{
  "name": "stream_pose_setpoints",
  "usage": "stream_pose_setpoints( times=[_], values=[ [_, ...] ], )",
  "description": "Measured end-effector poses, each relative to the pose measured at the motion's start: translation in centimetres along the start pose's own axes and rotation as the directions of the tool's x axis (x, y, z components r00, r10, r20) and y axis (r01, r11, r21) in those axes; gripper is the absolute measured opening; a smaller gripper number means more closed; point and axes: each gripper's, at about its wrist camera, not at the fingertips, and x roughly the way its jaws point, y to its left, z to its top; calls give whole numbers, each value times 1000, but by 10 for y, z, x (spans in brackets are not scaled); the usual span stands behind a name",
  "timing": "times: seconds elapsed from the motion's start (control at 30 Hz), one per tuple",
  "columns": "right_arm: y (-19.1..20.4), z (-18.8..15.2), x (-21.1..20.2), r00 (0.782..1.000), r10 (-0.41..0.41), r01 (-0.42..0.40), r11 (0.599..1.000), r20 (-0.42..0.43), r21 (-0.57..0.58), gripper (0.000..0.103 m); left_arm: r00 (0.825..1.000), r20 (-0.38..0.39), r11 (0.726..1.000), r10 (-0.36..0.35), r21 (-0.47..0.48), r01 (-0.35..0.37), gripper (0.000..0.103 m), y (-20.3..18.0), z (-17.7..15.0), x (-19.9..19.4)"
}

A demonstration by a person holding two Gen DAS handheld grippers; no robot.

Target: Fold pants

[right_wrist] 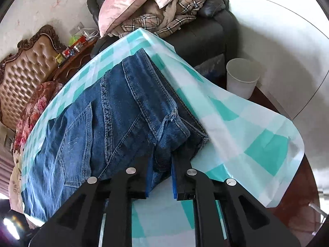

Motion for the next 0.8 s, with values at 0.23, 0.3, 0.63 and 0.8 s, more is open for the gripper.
stream_pose_setpoints(
  times=[0.23,0.3,0.63,0.8],
  values=[
    [50,-30,-54,948,-180,233,954,262,-189,52,975,209,968,75,221,-122,40,-36,-16,-38],
    [97,-55,-52,948,-107,213,913,300,-348,52,939,321,930,121,293,-220,50,-48,-15,-38],
    [140,-106,5,966,-154,247,798,210,-550,62,949,255,773,185,558,-300,37,-117,39,36],
    [135,-86,-20,959,-81,209,848,270,-487,62,952,255,731,172,615,-296,13,-157,109,84]
  ],
)
